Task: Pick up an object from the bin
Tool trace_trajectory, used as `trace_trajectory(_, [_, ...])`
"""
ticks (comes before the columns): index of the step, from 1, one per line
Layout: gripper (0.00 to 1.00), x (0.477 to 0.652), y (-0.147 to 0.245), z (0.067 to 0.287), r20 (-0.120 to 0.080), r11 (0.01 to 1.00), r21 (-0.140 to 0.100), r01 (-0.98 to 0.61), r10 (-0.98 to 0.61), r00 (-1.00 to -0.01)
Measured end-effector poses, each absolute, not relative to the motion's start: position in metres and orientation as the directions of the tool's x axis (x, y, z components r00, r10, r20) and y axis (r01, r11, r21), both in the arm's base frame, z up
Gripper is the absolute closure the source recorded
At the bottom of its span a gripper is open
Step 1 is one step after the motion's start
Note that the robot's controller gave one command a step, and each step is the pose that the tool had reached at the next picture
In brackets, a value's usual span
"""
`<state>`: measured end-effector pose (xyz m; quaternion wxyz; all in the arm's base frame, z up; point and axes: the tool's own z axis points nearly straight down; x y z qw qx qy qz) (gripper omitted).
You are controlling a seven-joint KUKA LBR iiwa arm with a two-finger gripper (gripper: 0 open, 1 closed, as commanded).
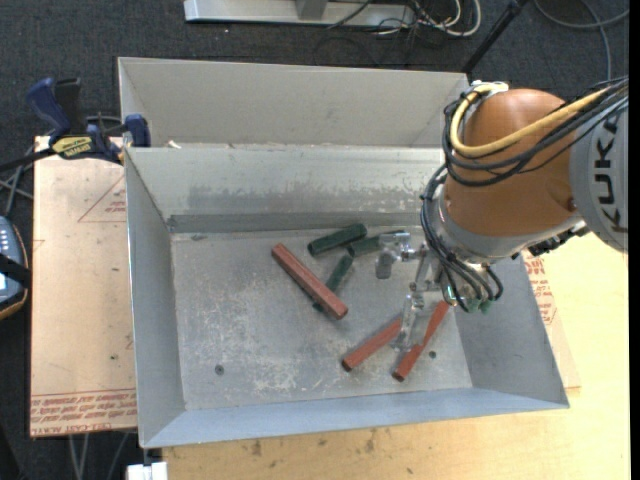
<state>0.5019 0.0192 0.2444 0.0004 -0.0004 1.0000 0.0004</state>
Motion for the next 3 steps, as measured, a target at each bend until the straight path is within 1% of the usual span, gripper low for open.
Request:
trace_trajectory(1, [0.0, 0.511, 0.011, 0.195, -0.008, 1.0, 0.001, -0.001, -0.001, -1.0])
trace_trajectory(2, [0.0, 0.504, -0.004, 0.126, -0.005, 0.991, 0.0, -0.131, -0.131, -0.991])
trace_trajectory(3, [1.0, 0.502, -0.021, 0.07, -0.001, 0.99, 0.001, -0.14, -0.14, -0.99])
